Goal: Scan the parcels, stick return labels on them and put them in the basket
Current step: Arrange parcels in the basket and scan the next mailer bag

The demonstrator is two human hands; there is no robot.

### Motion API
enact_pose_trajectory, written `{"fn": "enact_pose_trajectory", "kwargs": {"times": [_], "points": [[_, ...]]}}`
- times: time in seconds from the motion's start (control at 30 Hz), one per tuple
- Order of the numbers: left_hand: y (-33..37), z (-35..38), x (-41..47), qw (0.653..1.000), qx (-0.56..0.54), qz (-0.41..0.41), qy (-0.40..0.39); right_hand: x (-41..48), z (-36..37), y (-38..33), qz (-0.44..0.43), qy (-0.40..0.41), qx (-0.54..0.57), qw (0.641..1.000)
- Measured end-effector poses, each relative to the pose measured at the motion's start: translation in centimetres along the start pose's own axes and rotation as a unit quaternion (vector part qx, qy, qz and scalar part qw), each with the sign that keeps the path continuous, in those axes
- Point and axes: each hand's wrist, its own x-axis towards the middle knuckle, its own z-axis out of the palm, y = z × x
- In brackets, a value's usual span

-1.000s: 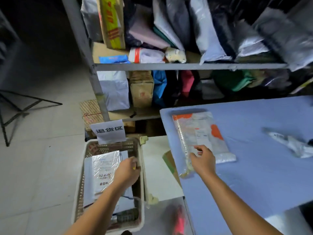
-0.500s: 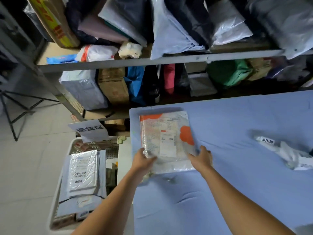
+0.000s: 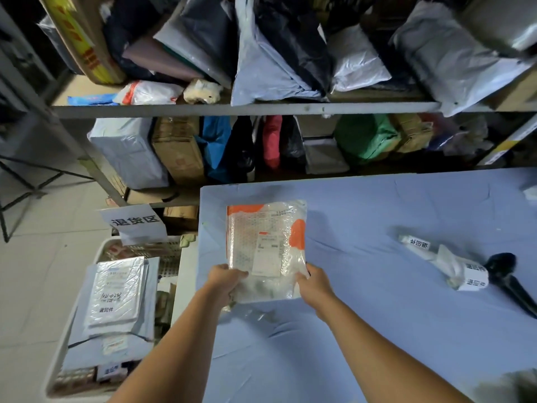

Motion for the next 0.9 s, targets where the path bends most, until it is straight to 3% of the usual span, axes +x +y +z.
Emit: {"fn": "enact_pose_trajectory", "kwargs": {"times": [0.17,0.5,0.7,0.9], "points": [[-4.1,3.6,-3.6,0.999,-0.023,0.0,-0.028,-3.9,-4.4,2.6,-0.015,0.039,0.017,0.999],[-7.0,15.6,-11.6,0.994,-0.082,0.057,-0.053,-6.1,-18.4,8.8,-0.075,0.037,0.004,0.996],[-7.4,26.5,-15.0,0.991,-0.097,0.093,-0.009,-3.9,-28.9,14.2,-0.075,0.002,-0.001,0.997],[-8.1,33.8,-16.9,0.991,-0.036,0.122,0.027,-2.3,-34.7,17.9,-0.029,-0.035,-0.014,0.999]]}}
